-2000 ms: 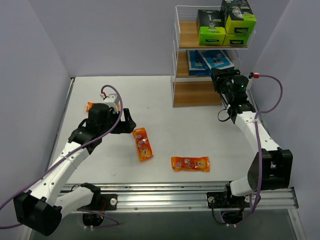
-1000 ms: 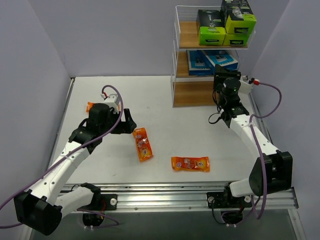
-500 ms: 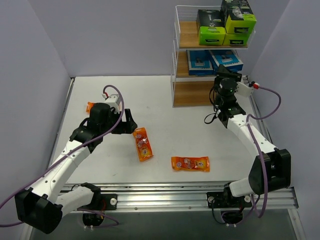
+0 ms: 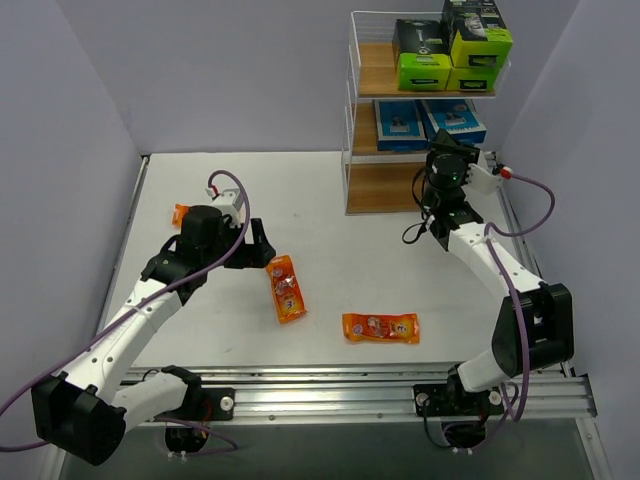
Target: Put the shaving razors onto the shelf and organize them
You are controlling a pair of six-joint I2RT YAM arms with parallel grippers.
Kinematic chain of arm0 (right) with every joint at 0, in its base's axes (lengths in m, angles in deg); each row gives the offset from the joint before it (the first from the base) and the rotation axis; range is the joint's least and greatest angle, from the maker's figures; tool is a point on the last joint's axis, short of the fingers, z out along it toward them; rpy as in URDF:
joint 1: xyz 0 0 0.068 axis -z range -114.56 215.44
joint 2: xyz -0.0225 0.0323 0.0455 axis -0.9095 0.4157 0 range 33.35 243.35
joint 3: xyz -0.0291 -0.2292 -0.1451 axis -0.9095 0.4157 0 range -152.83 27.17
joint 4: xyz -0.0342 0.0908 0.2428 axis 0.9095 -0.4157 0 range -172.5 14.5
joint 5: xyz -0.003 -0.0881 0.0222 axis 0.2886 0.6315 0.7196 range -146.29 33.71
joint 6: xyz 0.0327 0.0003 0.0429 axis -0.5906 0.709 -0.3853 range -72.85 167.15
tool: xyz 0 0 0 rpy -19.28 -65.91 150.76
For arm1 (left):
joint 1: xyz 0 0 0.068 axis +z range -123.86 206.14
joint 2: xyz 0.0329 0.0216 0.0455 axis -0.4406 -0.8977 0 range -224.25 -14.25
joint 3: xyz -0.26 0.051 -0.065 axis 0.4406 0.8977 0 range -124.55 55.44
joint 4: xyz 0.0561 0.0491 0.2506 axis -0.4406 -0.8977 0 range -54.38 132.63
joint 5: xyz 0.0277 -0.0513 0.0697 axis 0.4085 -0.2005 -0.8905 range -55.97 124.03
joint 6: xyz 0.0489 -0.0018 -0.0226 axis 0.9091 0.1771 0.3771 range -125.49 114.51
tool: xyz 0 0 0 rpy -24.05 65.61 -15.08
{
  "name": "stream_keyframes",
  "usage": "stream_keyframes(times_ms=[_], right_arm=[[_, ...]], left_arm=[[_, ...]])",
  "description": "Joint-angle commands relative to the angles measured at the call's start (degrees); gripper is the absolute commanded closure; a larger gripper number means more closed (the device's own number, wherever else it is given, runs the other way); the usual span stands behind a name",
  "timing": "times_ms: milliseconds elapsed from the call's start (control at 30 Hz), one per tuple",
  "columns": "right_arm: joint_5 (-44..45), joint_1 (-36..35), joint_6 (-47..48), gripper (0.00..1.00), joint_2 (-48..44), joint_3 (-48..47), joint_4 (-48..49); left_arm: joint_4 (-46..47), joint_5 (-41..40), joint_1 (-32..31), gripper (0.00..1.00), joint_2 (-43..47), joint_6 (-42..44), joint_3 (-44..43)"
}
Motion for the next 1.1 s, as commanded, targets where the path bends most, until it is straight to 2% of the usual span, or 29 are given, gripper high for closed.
stream_keyframes(times_ms=[0, 133, 167, 200, 333, 567, 700, 833, 1067], right_arm=[[5.6, -0.3, 1.2, 1.0, 0.5, -3.3, 3.8], [5.4, -0.4, 2.2, 0.98, 1.2, -4.0, 3.7], [5.0, -0.4, 2.5, 0.93, 1.4, -4.5, 3.4], [4.2, -0.4, 3.4, 0.82, 1.7, -4.9, 3.2], [0.9, -0.3, 4.3, 0.6, 2.2, -4.8, 2.6], [-4.3, -0.1, 6.2, 0.47, 0.5, -3.3, 1.2], [-8.1, 0.9, 6.6, 0.32, -0.5, -5.5, -4.8], [-12.0, 2.1, 6.3, 0.23, -1.3, -7.0, -10.5], [-16.4, 4.0, 7.8, 0.16, -3.5, -7.3, -12.1]], left_arm=[[0.5, 1.1, 0.0, 0.06, -0.3, 0.2, -2.4], [0.5, 1.3, 0.0, 0.06, -0.6, 0.1, -2.5], [0.5, 1.3, 0.0, 0.06, -0.6, 0.1, -2.5], [0.5, 1.3, 0.0, 0.06, -0.7, 0.1, -2.5], [0.5, 1.4, 0.0, 0.06, -0.7, 0.1, -2.5], [0.5, 1.5, 0.1, 0.06, -0.6, 0.1, -2.5], [0.4, 1.5, 0.1, 0.06, -0.4, 0.1, -2.6], [0.3, 1.3, 0.1, 0.06, 0.0, 0.2, -2.6], [0.1, 1.3, 0.1, 0.06, 0.2, 0.5, -2.7]])
